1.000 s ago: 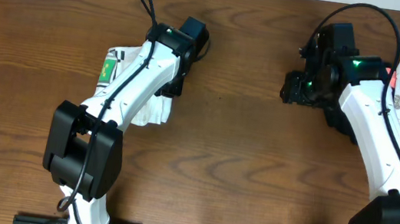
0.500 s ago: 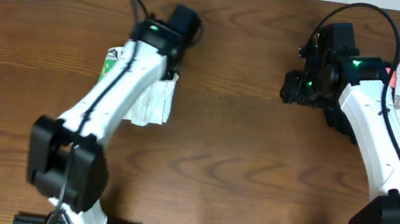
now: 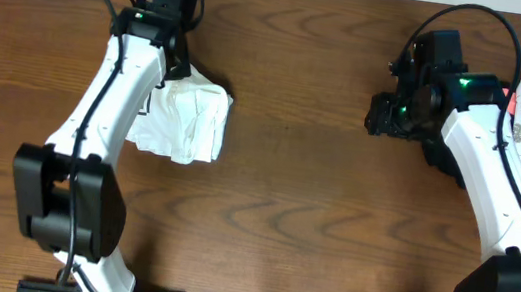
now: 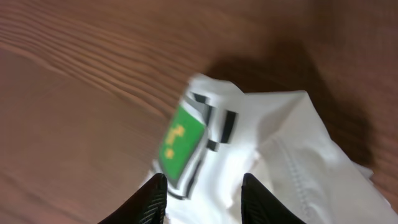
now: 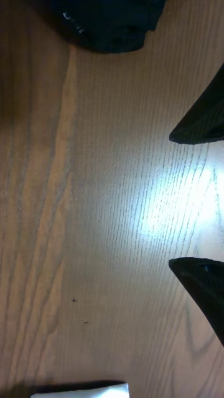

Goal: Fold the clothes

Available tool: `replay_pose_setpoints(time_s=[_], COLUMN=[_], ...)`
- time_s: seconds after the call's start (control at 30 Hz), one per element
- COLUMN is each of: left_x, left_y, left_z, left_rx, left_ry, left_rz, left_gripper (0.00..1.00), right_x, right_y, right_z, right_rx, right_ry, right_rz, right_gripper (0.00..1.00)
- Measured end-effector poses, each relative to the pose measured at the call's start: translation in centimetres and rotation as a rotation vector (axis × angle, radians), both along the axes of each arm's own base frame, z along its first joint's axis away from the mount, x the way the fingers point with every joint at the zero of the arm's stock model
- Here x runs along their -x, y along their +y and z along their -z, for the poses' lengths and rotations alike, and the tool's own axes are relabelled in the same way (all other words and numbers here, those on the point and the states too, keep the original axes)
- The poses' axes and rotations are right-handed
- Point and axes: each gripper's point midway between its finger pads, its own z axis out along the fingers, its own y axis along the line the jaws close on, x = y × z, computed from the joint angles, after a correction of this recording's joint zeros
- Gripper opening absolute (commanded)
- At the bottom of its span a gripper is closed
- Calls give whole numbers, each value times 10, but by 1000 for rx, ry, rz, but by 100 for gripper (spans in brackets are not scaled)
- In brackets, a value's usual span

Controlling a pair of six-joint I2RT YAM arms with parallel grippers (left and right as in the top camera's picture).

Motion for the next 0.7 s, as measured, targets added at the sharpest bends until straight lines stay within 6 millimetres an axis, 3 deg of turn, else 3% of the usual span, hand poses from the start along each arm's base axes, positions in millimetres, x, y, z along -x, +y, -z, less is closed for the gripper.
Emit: replay_pose_setpoints(time_s=[0.17, 0.37, 0.57, 0.7], left_x=[-1, 0, 16, 31], left_y=[-32, -101, -160, -175], left_z=[49, 103, 101, 93], left_rx=[128, 339, 442, 467], left_ry=[112, 213, 244, 279], left_rz=[51, 165, 326, 373], left_gripper=[39, 38, 39, 39], right_x=[2, 2, 2, 2], right_y=[0, 0, 0, 0], right_z=[0, 1, 1, 1], right_rx=[1, 2, 1, 2], right_ry=[7, 10, 10, 9], right_rz=[0, 0, 0, 0], right_gripper=[56, 56, 57, 57])
